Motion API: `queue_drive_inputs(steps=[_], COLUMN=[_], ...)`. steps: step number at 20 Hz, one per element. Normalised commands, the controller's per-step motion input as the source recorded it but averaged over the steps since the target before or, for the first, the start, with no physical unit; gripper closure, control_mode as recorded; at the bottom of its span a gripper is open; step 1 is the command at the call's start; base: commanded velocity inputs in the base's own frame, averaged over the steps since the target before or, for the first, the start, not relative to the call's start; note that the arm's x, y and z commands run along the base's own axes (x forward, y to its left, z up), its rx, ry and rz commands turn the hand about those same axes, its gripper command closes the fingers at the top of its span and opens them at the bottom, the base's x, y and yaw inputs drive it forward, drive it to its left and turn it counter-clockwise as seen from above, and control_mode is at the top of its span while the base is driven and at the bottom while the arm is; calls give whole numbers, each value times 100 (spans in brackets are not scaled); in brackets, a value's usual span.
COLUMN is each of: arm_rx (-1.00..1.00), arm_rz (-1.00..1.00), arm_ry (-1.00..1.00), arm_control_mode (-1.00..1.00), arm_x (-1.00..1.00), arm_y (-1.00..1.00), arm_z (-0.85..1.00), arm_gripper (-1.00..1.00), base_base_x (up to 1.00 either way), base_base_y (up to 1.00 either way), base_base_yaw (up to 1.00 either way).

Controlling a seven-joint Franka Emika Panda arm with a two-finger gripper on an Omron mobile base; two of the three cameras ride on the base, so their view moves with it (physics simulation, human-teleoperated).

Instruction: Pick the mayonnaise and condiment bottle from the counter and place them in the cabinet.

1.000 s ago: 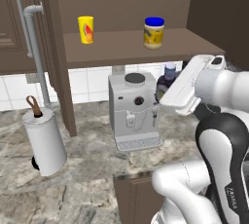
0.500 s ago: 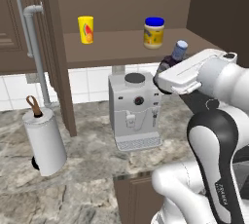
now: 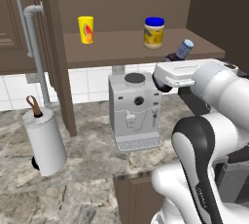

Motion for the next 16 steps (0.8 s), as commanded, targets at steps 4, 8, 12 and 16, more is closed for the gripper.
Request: queue_drive_inputs(steps=[4, 8, 12, 16], arm_rx=[0, 0, 0, 0], arm_rz=[-11, -8, -5, -2], arm_ry=[9, 11, 15, 14], arm_control_mode=[-100, -100, -100, -100], arm_x=[0, 0, 0, 0], arm_y=[0, -3, -9, -11], arm_z=[0, 0, 0, 0], arm_gripper=[100, 100, 100, 100], base_base_x=[0, 0, 0, 0], base_base_y=[0, 0, 0, 0], base_base_yaw=[0, 0, 0, 0])
